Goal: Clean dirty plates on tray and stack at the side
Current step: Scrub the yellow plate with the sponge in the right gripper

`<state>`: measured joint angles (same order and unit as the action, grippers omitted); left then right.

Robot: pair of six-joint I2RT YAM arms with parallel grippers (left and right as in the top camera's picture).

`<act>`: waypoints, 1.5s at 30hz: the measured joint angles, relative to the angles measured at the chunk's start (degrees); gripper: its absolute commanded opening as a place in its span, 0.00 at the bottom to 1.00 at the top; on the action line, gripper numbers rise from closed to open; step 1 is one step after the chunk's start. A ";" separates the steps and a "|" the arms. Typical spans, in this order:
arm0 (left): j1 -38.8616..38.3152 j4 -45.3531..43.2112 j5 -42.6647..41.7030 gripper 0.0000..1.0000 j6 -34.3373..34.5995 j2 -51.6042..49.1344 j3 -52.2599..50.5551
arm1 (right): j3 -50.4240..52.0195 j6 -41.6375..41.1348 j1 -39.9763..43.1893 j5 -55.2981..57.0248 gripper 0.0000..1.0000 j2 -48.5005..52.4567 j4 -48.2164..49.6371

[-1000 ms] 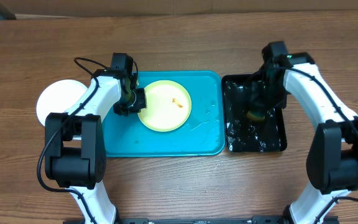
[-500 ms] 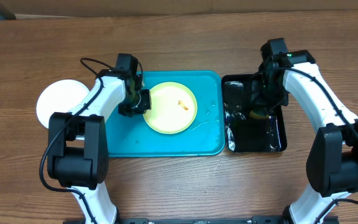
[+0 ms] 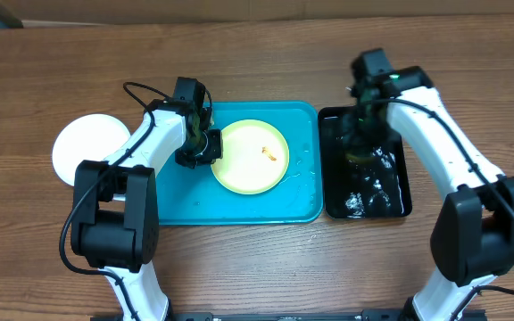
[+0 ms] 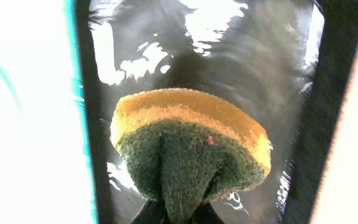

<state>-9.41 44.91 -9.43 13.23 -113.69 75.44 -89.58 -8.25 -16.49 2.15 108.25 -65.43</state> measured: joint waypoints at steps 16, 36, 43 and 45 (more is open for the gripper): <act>0.00 0.00 0.00 0.04 -0.15 0.00 0.00 | -0.61 2.34 -22.95 9.46 0.04 5.51 22.18; 0.00 -0.13 0.02 0.08 -0.15 -0.02 -0.02 | -0.26 4.00 -22.88 9.25 0.16 15.04 22.12; 0.00 -0.13 0.02 0.07 -0.15 -0.11 -0.02 | -0.33 3.54 -22.88 8.28 0.12 16.24 23.61; 0.00 -0.15 0.04 0.07 -0.15 -0.11 -0.02 | -0.55 2.67 -22.88 7.76 0.05 16.48 23.61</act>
<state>-9.41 44.75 -9.39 13.08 -113.80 75.42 -90.13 -5.58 -39.38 9.91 124.73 -41.82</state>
